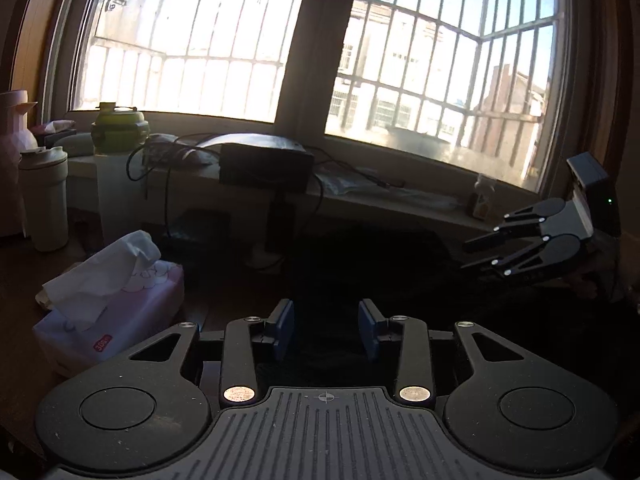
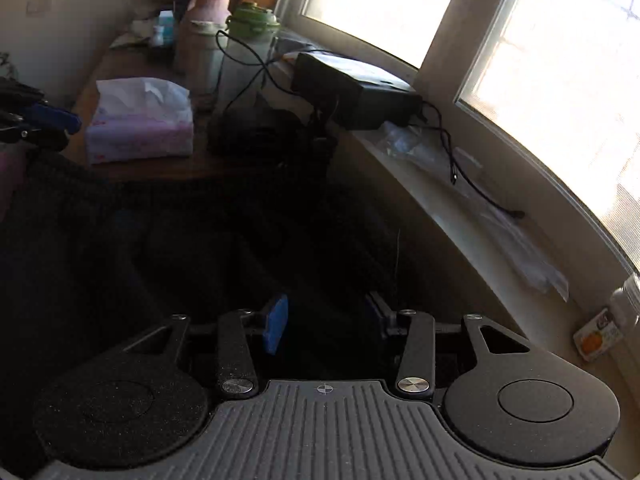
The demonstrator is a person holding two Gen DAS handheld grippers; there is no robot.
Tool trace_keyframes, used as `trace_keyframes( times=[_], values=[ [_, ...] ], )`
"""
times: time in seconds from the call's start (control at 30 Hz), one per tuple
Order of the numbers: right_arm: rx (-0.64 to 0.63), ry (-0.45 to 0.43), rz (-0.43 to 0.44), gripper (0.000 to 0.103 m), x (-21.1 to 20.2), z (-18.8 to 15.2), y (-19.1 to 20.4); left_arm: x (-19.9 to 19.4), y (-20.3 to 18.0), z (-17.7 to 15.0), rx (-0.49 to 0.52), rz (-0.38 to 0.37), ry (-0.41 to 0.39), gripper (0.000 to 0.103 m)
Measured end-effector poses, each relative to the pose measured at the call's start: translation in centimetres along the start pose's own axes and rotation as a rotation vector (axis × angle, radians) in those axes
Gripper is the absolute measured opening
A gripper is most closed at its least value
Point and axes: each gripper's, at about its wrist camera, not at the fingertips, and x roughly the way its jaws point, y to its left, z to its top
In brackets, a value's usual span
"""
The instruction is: Fold clothes
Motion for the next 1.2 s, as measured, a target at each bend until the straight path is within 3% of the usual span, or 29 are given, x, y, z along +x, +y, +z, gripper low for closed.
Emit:
trace_keyframes(
  times=[0.07,0.27,0.37,0.5,0.6,0.77,0.9,1.0,1.07,1.17,1.2],
  values=[
    [0.02,-0.017,0.001,0.044,-2.0,-0.2,-0.7,0.7,-1.2,0.1,0.033,-0.005,0.01,0.045],
    [0.059,-0.076,-0.024,0.048,-11.4,-1.5,-2.4,3.8,-5.2,0.5,0.086,-0.077,0.037,0.045],
    [0.058,-0.096,-0.074,0.055,-16.7,-3.0,-3.2,6.5,-7.6,1.1,0.115,-0.127,0.057,0.047],
    [0.085,-0.083,-0.158,0.055,-21.4,-6.4,-4.9,11.0,-11.7,1.3,0.153,-0.187,0.089,0.049],
    [0.138,-0.044,-0.197,0.055,-22.5,-10.2,-6.5,14.2,-14.6,0.7,0.18,-0.237,0.123,0.057],
    [0.253,0.032,-0.234,0.055,-21.3,-18.5,-8.5,17.7,-18.3,-0.4,0.232,-0.296,0.181,0.058],
    [0.408,0.089,-0.274,0.055,-20.1,-26.8,-10.5,19.1,-19.9,-1.1,0.274,-0.305,0.199,0.06],
    [0.559,0.075,-0.293,0.055,-20.7,-32.7,-12.1,20.1,-21.0,-1.6,0.305,-0.312,0.212,0.06],
    [0.622,0.06,-0.328,0.055,-21.6,-35.5,-12.5,20.8,-21.8,-1.9,0.326,-0.316,0.221,0.051],
    [0.673,0.035,-0.371,0.055,-23.0,-38.0,-12.4,21.9,-22.8,-1.9,0.364,-0.305,0.233,0.024],
    [0.685,0.029,-0.38,0.055,-23.3,-38.7,-12.4,22.2,-23.1,-1.7,0.381,-0.296,0.228,0.006]
  ],
)
